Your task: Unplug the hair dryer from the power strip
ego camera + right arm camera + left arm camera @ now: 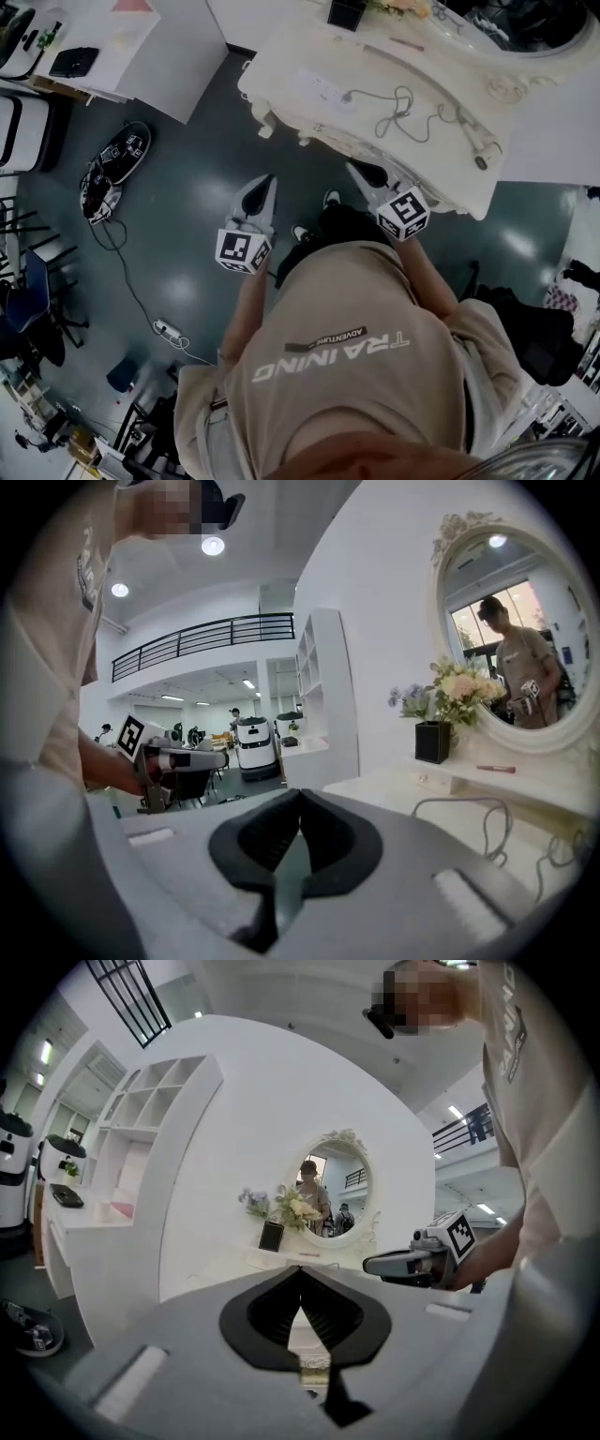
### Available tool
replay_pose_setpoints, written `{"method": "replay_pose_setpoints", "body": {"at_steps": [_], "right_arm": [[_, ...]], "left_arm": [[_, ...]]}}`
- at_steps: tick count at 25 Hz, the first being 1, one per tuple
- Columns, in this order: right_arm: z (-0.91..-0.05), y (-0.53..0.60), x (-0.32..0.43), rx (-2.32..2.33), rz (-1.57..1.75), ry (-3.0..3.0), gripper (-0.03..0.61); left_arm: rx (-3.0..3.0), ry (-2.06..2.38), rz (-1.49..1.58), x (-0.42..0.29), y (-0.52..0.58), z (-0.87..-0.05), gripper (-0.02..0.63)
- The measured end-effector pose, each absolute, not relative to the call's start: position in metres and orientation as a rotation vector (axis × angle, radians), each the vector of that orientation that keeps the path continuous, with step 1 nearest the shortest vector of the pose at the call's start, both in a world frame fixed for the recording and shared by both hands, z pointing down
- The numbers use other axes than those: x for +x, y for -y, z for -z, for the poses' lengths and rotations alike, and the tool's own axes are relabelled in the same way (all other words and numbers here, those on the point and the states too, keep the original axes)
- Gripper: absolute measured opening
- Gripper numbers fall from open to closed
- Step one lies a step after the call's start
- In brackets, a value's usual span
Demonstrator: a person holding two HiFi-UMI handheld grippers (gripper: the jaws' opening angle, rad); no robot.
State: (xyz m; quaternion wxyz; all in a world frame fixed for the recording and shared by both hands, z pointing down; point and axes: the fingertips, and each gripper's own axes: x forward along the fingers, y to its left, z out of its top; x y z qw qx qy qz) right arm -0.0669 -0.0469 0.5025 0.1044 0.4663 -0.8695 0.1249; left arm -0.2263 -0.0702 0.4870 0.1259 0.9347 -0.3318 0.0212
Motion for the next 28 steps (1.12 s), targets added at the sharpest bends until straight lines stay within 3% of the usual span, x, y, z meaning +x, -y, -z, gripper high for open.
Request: {"method": "replay_pose_setpoints", "body": {"at_steps": [12,22,28], "right_arm": [[-0.544,0.145,-0.034,1.343,-0.455,2.588,0.005],[-0.578,0.209,0.016,1.257,-0.543,2.553,0.005],[-0.605,0.203,0.048,1.464,-0.742,2.425,0.005]], "left_arm": [[2.723,0.984,-0.166,-0.188,0.174,-0.483,0.006],[2.787,0.763,-0.34,-0.091,0.271,-0.494,0.006],[2.853,0.431,-0.426,-0.024,0.285,-0.511,0.006]]}}
